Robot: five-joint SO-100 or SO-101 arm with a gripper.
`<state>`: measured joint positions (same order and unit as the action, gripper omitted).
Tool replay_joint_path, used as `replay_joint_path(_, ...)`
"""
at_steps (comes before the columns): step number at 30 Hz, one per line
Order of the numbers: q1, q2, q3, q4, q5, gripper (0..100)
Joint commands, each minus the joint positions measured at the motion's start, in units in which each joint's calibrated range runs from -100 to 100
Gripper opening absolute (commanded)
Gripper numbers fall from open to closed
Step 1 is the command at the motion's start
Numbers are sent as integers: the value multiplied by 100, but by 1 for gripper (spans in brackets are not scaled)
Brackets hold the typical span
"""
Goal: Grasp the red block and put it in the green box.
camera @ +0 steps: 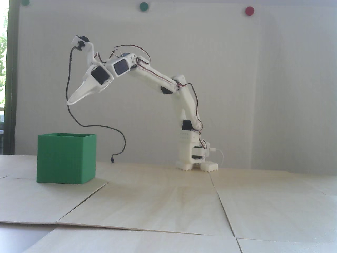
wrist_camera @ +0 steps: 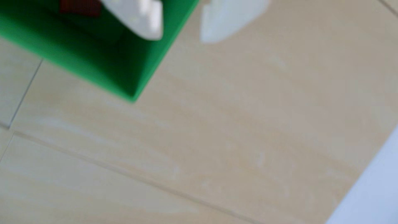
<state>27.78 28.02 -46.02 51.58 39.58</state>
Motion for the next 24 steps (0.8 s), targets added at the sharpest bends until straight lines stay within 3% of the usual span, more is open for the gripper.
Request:
replay_joint_path(1,-369,-808,-1051,1747,-2,2)
replay_joint_path(6,-1029,-1558,-2027,4614,-39,2)
replay_joint_path(12,-1640,-2577,-1335,4791,-887,2)
replay_joint_path(18,-3200,-5569,3590,4783,-929,2)
replay_joint_path(24,-4326,-8657,6678,4294,-939,2)
